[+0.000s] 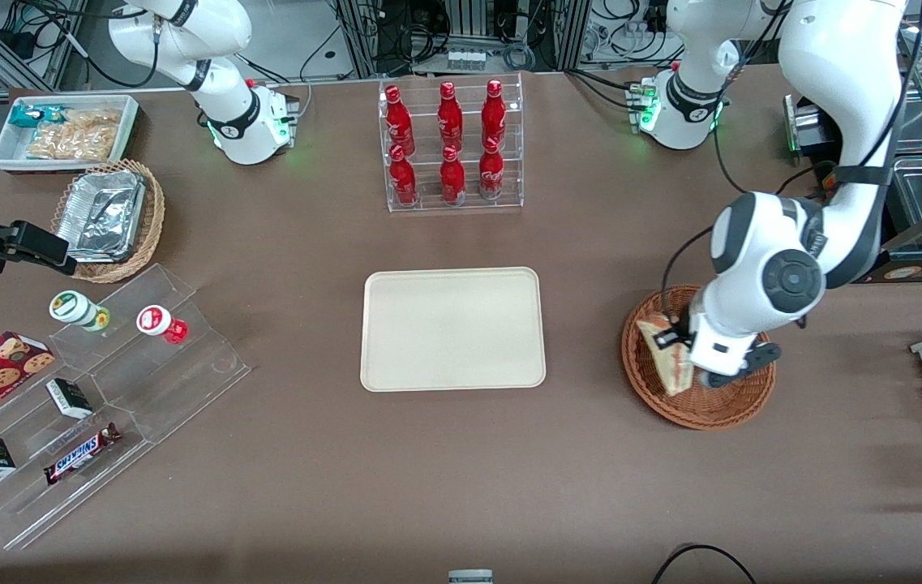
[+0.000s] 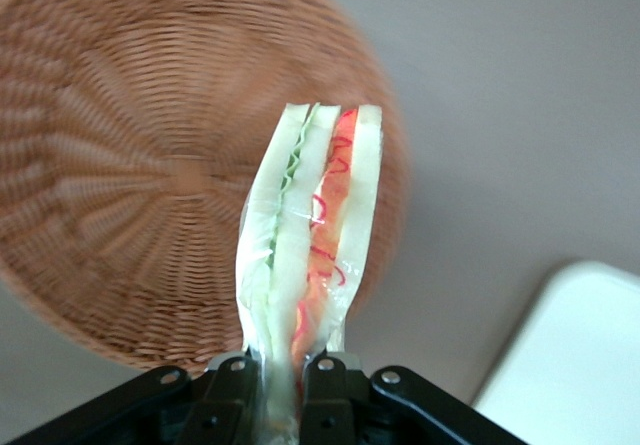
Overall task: Place sandwich from basket to tray
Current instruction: 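Lift the sandwich and carry it over the cream tray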
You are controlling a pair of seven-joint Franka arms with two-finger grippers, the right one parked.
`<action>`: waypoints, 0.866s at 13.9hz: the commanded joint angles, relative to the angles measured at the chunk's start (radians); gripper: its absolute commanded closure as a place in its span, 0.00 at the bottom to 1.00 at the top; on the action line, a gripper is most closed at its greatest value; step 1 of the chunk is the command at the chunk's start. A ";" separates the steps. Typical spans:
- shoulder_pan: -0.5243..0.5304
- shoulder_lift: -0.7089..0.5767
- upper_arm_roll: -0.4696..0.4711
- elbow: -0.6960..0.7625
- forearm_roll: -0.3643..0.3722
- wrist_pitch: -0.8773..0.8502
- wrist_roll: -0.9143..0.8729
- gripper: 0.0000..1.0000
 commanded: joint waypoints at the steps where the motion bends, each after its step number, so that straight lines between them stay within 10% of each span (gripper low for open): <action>1: -0.004 0.088 -0.097 0.125 0.126 -0.037 0.082 0.85; 5: -0.034 0.180 -0.261 0.212 0.175 -0.038 -0.083 0.89; 12: -0.333 0.393 -0.220 0.479 0.261 -0.089 -0.445 0.92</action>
